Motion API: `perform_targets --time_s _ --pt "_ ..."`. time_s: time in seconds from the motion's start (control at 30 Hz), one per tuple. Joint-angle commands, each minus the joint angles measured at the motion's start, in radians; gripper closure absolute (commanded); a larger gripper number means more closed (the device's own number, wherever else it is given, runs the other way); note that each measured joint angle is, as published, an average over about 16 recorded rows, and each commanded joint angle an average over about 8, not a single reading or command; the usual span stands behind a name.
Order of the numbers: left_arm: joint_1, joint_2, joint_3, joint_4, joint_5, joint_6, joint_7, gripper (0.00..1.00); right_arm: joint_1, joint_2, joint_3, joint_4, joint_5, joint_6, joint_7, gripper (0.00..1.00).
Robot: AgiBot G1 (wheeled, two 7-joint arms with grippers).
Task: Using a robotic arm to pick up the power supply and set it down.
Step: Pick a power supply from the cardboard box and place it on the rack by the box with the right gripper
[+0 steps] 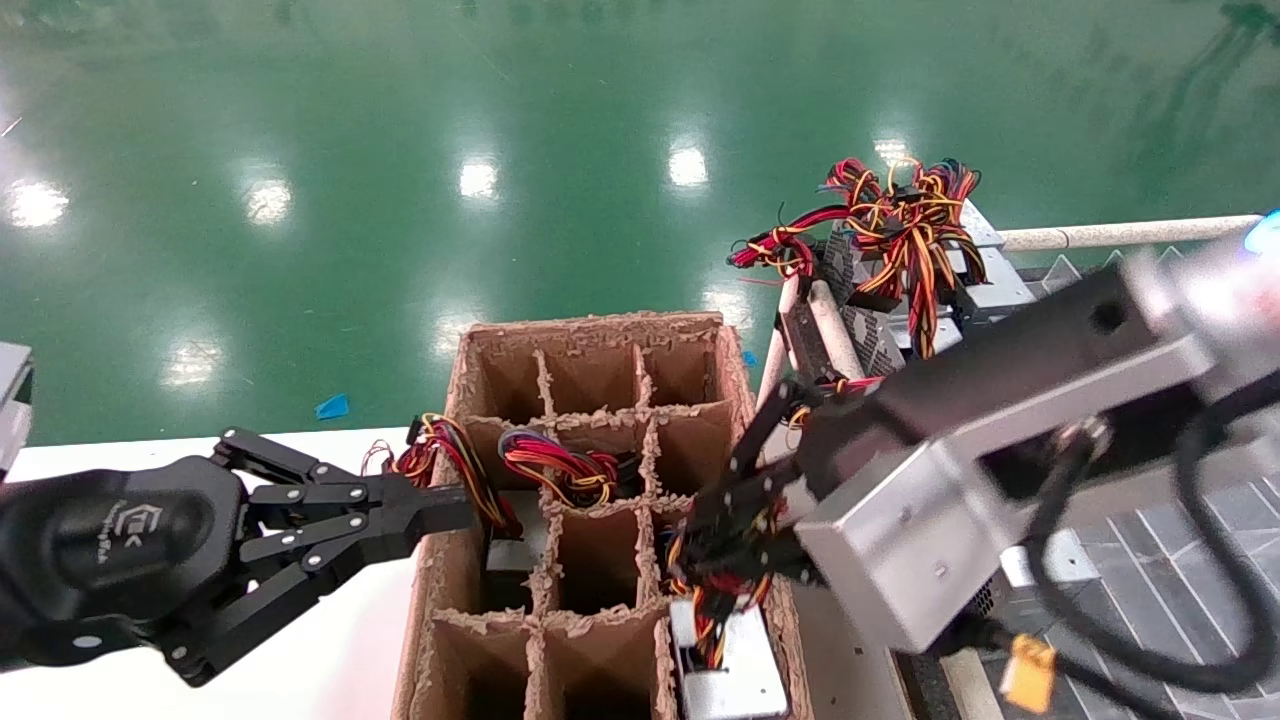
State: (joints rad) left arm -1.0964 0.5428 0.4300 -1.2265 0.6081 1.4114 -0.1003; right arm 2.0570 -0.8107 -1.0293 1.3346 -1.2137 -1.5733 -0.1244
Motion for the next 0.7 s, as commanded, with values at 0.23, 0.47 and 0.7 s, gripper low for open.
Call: perform_targets --time_s 0.23,0.47,0.7 --pt "0.000 0.000 0.000 0.000 0.000 0.000 0.000 1.00 0.201 -0.004 -0.050 -0.001 0.022 0.001 -0.021 1.00" --pt "0.000 0.000 0.000 0.000 0.000 0.000 0.000 1.00 0.305 0.011 -0.046 -0.016 0.081 0.019 -0.045 1.00" --pt "0.000 0.000 0.000 0.000 0.000 0.000 0.000 1.00 0.370 0.025 -0.026 -0.078 0.062 0.034 -0.101 1.00"
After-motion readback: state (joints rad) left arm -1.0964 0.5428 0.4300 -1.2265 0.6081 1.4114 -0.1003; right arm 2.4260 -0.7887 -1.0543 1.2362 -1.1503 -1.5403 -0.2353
